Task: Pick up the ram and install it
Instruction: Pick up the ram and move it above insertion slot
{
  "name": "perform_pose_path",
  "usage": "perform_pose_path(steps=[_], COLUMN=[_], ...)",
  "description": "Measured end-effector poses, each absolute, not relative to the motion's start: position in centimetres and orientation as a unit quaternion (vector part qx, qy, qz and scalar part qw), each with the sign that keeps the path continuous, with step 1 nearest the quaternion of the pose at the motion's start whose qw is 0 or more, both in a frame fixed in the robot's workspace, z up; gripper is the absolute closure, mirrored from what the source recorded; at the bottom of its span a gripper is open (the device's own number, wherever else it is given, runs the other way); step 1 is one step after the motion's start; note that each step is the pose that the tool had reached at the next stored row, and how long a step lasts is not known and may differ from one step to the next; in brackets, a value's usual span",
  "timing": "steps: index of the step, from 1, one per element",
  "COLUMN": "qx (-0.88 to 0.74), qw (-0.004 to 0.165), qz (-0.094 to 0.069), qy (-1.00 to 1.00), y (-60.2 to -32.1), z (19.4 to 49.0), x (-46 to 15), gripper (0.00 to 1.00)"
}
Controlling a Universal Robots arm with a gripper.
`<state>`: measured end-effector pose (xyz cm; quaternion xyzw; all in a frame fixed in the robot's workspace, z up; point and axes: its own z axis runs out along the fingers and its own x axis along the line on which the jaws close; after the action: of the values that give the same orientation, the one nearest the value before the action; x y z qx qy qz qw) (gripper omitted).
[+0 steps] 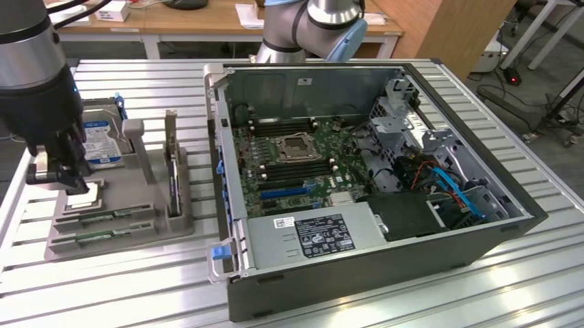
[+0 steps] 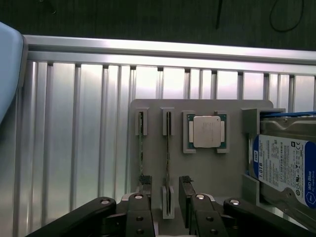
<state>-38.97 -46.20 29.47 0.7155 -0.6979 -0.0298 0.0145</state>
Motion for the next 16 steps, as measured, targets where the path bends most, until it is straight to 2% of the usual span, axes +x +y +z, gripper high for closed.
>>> perform_pose_path(steps=[16], qx=[0.715], qw=[0.014], qz=[-0.030], qy=[-0.698], y=[-46.2], z=[28.4], x=[-39.0], gripper=[0.65])
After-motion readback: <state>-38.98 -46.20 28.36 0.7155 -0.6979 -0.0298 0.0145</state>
